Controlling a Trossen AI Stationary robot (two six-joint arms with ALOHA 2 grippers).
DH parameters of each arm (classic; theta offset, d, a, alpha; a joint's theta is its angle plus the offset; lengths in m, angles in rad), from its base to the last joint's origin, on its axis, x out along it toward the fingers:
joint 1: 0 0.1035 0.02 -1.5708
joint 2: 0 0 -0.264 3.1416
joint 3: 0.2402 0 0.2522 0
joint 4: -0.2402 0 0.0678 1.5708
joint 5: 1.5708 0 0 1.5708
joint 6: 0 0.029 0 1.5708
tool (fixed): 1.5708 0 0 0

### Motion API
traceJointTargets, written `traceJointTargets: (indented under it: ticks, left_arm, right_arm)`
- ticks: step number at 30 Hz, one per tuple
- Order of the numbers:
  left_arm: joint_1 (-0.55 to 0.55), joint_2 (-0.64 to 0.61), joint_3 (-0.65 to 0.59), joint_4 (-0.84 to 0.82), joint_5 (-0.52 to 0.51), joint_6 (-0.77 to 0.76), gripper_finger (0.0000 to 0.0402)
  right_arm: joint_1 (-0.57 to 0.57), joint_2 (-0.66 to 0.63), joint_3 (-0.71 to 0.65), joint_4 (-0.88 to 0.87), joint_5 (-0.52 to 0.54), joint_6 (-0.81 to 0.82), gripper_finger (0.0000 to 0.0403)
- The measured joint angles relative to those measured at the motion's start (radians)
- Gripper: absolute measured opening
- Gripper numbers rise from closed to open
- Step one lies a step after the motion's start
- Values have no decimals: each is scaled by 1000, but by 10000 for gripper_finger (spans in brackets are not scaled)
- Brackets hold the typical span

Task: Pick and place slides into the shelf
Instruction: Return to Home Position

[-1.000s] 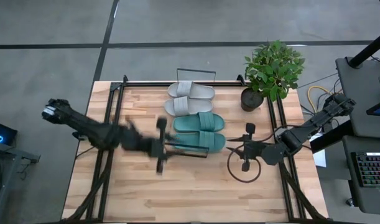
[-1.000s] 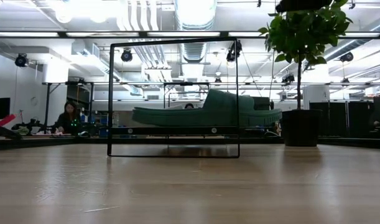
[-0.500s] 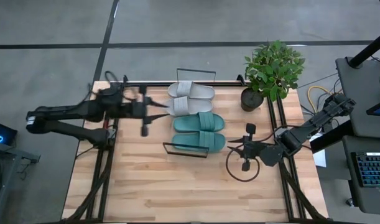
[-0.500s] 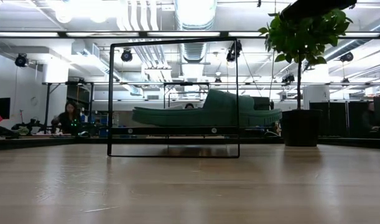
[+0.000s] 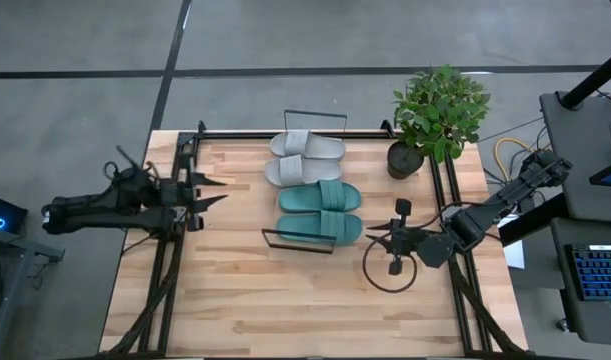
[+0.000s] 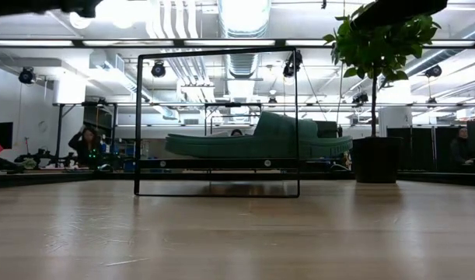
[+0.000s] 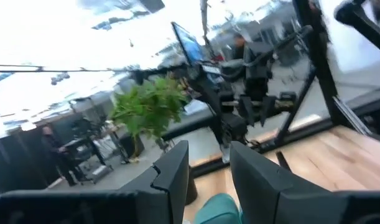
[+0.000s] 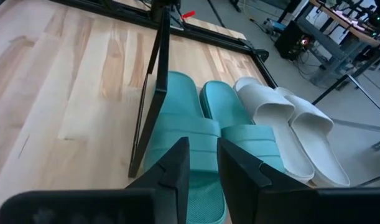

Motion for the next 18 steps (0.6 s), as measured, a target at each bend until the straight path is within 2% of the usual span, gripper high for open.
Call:
traceJointTargets:
  ticks: [3, 9, 18]
  left_arm:
    - [0, -84, -89, 17, -38, -24, 102]
    - [0, -200, -223, 48, -42, -100, 102]
    - [0, -244, -369, 42, -56, -208, 102]
  right_arm:
    - [0, 0, -2, 0, 0, -1, 72]
    - [0, 0, -7, 1, 0, -2, 64]
    - [0, 1, -19, 5, 0, 8, 63]
